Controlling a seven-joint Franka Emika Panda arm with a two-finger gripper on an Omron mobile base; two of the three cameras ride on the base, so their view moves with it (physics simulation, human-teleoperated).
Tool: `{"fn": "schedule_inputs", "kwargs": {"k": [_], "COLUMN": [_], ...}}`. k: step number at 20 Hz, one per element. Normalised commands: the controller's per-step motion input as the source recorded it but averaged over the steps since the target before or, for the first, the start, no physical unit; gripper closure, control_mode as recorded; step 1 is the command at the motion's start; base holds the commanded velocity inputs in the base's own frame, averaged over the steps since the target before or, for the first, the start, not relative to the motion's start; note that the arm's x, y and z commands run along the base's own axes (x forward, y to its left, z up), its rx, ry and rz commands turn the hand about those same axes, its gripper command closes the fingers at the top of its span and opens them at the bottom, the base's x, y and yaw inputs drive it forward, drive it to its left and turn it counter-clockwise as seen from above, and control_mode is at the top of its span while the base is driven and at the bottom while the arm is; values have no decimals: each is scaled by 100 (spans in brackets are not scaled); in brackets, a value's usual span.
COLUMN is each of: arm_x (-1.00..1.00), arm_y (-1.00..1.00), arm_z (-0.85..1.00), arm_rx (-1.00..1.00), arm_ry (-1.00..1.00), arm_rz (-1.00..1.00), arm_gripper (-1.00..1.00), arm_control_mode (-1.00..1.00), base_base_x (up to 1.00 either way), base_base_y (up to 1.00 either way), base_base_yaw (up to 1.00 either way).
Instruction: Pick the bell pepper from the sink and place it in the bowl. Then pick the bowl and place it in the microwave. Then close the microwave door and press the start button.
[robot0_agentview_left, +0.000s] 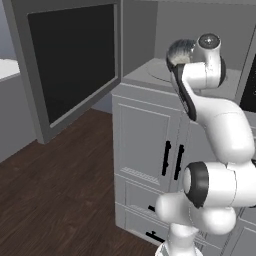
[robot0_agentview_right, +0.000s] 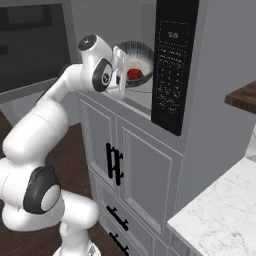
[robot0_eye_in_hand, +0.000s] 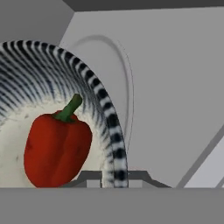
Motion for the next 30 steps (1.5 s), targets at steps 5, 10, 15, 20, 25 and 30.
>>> {"fn": "schedule_inputs", "kwargs": {"k": [5,10,15,20,25,30], "arm_x": [33,33,-3,-27,-74,-80], "arm_y": [-19,-5,11,20,61,82], "arm_z": [-17,-9,3,3,11,27], "arm_rx": [0,0,0,0,0,0], "arm_ry": [0,-2,-23,-19,-31,-28], "arm_rz": [0,-1,0,0,1,2], "arm_gripper": [100,-100,-100,-100,-100,-100], "arm_control_mode": [-100,-100,-100,-100,-100,-100], "base_base_x": [0,0,0,0,0,0], "base_base_y": [0,0,0,0,0,0], "base_base_yaw": [0,0,0,0,0,0]}}
